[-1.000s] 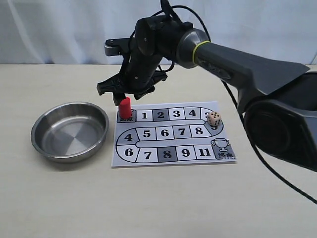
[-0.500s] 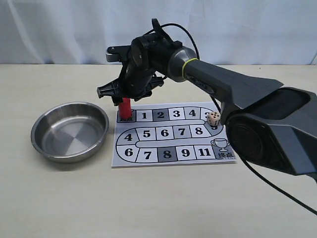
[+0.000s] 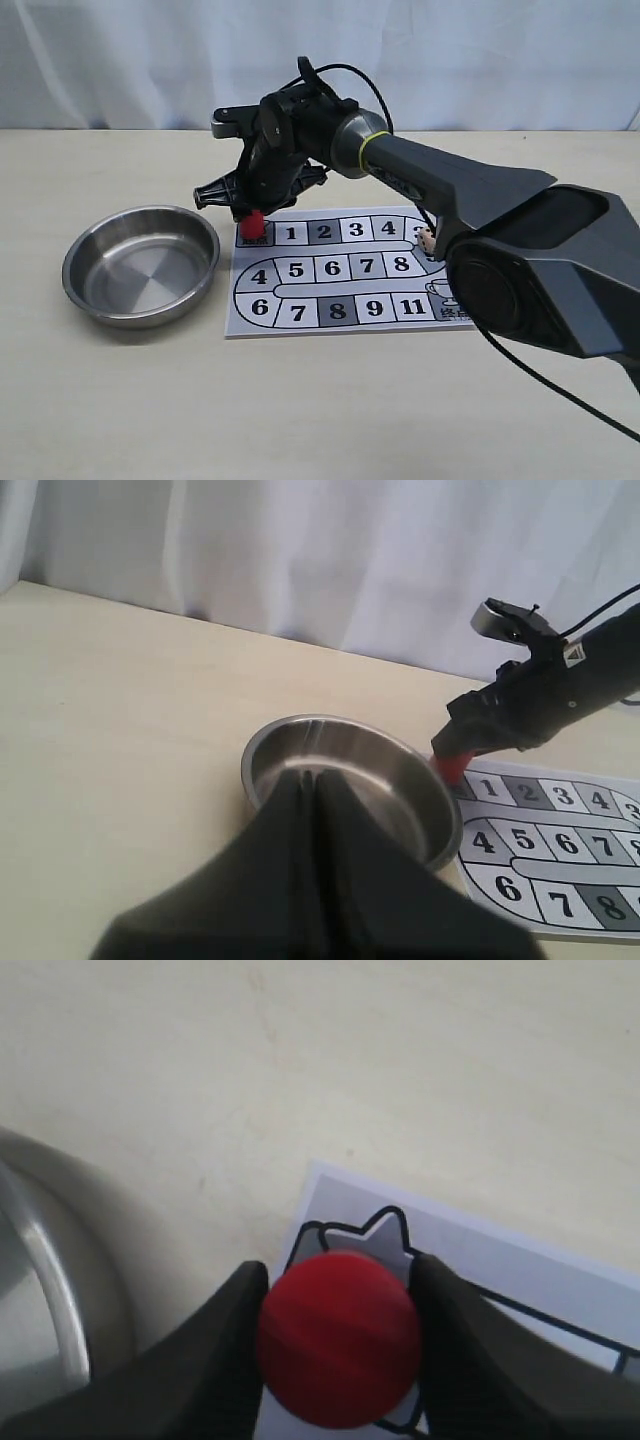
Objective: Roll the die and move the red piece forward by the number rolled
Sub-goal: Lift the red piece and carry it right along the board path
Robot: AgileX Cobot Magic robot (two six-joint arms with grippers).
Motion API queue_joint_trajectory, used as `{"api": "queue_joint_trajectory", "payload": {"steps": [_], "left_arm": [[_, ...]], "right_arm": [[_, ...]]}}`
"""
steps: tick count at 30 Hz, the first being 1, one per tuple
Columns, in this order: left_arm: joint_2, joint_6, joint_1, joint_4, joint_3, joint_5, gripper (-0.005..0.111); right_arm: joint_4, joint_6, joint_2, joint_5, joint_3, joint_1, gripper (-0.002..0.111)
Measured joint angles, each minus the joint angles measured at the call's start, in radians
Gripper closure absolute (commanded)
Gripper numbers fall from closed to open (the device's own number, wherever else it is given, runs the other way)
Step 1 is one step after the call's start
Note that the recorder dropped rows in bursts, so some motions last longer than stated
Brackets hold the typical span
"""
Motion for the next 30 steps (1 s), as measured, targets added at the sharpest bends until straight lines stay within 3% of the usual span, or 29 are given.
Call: {"api": "queue_joint_trajectory", "payload": {"steps": [16,23,30], "left_arm": [[0.000,0.000,0.000,0.000,0.000,-0.008,0.107],[0.000,0.000,0.000,0.000,0.000,-0.008,0.107],[0.000,0.000,0.000,0.000,0.000,-0.012,0.107]], "right_arm": [[-0.135,0.067,-0.116,0.088,0.026,0.000,0.104],[-0.197,0.195,-0.136,-0.130,0.306,0.000,0.104],[-0.204,0.210,-0.165,-0.175,0.355,0.000,0.104]]}}
